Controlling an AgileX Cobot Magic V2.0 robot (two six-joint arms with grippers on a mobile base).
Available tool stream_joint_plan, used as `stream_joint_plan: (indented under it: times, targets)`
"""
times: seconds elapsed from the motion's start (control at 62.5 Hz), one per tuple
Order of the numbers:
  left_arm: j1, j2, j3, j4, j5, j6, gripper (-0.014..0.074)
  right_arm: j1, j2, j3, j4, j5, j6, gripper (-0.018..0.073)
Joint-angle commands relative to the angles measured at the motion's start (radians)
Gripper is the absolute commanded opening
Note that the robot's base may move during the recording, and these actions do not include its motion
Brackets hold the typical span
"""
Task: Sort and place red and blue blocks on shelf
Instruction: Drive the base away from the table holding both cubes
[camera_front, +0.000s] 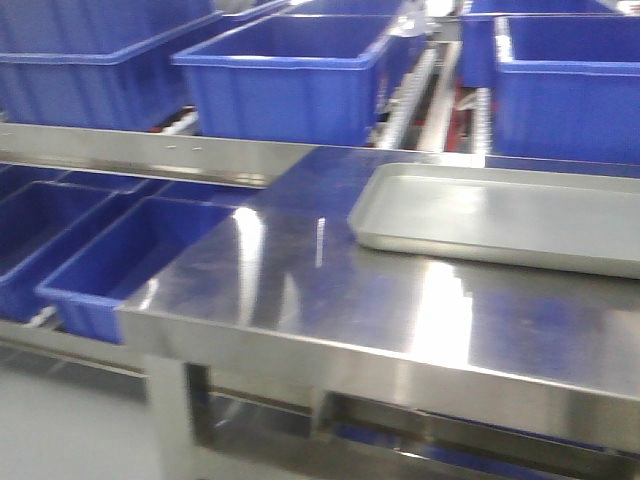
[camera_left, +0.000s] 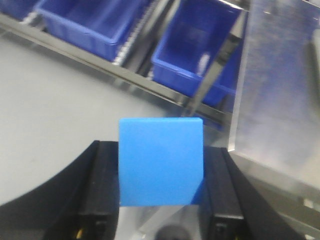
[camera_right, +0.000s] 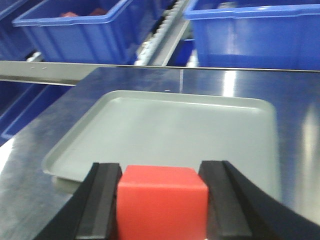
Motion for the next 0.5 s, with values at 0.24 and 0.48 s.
stream_joint_plan:
  times: [0.24,0.48]
  targets:
    - [0.002,0.003,-0.029,-0.006,-0.074,-0.009,0.0123,-0.007,-0.001,-0.03,-0.011,-0.091,-0.001,0.0056]
    - [0.002,0.003,-0.029,-0.006,-0.074,-0.009,0.0123,-0.007,-0.001,-0.03,-0.011,-0.091,-0.001,0.0056]
